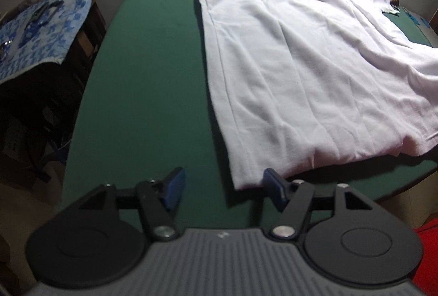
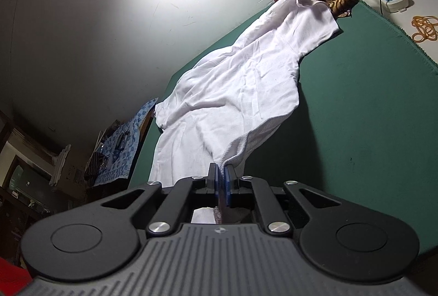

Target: Fold clothes

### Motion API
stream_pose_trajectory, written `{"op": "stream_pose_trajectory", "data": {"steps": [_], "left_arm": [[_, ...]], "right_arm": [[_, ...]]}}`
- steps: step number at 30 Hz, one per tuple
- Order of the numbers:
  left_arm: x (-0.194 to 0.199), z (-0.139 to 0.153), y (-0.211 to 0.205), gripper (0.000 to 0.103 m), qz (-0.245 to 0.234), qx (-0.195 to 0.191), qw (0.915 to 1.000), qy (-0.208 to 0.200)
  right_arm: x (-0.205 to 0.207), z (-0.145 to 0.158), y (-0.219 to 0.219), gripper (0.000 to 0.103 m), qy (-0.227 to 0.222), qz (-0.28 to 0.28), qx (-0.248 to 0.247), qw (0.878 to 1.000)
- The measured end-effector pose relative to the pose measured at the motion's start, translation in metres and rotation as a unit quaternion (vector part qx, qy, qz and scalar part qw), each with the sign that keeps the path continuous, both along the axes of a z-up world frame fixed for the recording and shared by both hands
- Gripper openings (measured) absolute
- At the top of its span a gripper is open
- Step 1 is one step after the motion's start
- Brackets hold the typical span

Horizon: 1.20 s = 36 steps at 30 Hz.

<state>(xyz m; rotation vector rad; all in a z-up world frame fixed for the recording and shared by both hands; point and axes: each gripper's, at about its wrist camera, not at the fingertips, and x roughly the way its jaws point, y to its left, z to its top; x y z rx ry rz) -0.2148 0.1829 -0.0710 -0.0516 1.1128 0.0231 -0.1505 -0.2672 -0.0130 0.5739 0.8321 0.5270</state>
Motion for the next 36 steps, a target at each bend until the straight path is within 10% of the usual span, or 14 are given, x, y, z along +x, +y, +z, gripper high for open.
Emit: {"op": "stream_pose_trajectory", "data": {"steps": [7, 9, 10, 20, 26, 36], "left_arm": [[0.013, -0.002, -0.002, 0.056, 0.001, -0.059, 0.9982, -0.002], [0.017, -0.001, -0.009, 0.007, -0.006, -0.07, 0.9975, 0.003], [0.02, -0.001, -0.012, 0.001, -0.006, -0.076, 0.9971, 0.007], [0.006, 0.063, 0.022, 0.0, 0.044, -0.139, 0.9875, -0.06], [-0.017, 0.124, 0.045, 0.0, 0.043, -0.1, 0.9869, -0.119], [-0.024, 0.022, 0.045, 0.0, 0.047, -0.096, 0.9935, 0.038]], "right_arm": [[-0.003, -0.01, 0.006, 0.006, 0.014, -0.006, -0.035, 0.999], [-0.004, -0.013, 0.007, 0.006, 0.018, -0.011, -0.043, 0.999], [-0.004, -0.014, 0.007, 0.006, 0.02, -0.016, -0.042, 0.999], [-0.013, 0.002, 0.001, 0.005, 0.009, -0.039, -0.001, 0.999], [-0.027, 0.024, 0.0, 0.005, -0.011, -0.023, 0.037, 0.999], [-0.032, -0.049, -0.002, 0.005, 0.111, -0.035, -0.098, 0.988]]}}
